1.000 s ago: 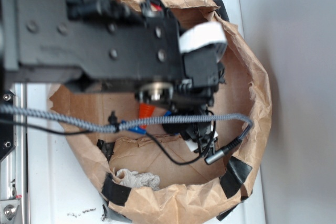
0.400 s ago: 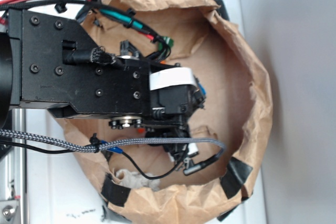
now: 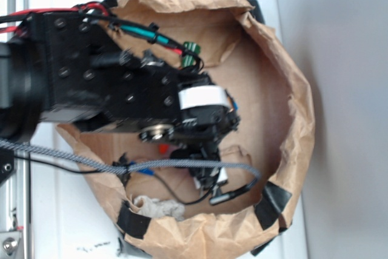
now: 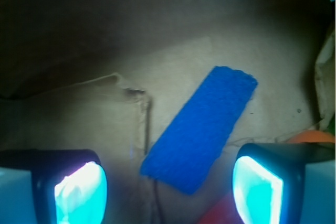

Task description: Grab the blue sponge.

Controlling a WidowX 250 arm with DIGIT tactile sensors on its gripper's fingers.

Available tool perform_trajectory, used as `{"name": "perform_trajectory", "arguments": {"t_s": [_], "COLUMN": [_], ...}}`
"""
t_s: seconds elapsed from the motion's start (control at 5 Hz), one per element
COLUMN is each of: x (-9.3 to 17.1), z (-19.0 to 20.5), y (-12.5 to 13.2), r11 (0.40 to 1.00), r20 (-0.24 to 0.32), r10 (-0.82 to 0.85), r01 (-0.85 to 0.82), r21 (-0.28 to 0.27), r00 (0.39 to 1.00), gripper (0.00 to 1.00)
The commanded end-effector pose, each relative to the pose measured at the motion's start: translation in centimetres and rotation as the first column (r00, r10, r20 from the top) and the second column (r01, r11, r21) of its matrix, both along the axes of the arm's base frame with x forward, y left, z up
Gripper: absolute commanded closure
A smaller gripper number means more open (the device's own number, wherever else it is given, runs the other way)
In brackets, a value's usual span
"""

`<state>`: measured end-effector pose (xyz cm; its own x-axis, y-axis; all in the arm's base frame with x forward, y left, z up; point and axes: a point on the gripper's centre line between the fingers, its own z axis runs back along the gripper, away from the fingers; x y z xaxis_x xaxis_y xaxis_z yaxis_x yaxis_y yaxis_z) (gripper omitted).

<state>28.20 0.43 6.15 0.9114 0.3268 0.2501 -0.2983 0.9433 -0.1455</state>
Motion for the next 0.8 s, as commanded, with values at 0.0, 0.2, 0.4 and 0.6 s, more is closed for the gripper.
{"name": "perform_trajectory", "arguments": {"t_s": [0.0, 0.2, 0.4, 0.6], "x": [2.8, 3.0, 2.8, 2.4], "z": [0.8, 0.6, 0.2, -0.3], "y": [0.5, 0.6, 0.9, 1.2], "r11": [0.998, 0.998, 1.000, 0.998], "r20": [0.049, 0.063, 0.051, 0.025], "r10": [0.058, 0.050, -0.023, -0.055], "r01": [-0.060, -0.052, 0.023, 0.055], "r21": [0.025, 0.034, 0.001, -0.011], "r00": [0.997, 0.997, 0.998, 0.998], "gripper": [0.00, 0.00, 0.00, 0.00]}}
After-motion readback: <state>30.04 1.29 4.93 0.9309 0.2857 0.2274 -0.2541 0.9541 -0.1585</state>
